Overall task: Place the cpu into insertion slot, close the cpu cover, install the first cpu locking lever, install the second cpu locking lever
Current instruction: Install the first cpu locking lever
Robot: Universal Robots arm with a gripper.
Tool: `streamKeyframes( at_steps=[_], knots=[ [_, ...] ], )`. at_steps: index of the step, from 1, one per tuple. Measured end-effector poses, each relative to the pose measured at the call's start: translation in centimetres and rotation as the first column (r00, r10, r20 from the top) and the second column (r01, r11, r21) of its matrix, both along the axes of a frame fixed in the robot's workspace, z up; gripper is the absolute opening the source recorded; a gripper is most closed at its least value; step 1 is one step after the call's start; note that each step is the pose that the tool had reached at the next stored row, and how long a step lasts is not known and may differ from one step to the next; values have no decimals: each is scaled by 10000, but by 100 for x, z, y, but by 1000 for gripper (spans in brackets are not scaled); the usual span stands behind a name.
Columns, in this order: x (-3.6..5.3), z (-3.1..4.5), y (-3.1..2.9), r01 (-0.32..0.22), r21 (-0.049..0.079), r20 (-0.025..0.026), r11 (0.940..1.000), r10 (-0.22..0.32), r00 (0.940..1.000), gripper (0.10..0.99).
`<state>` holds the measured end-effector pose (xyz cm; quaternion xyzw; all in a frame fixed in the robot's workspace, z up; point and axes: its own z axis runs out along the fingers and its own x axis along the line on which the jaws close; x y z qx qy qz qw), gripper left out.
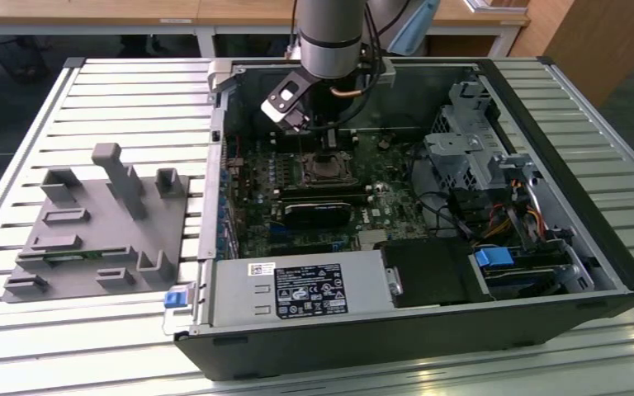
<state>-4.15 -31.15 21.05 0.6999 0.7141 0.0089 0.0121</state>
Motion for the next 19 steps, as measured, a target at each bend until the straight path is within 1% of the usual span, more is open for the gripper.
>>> streamKeyframes(
  at_steps=[9,19],
  knots=[
    [0,108,0,0,1,0,10000,0,10000,122],
    [0,182,0,0,-2,0,10000,0,10000,122]
  ],
)
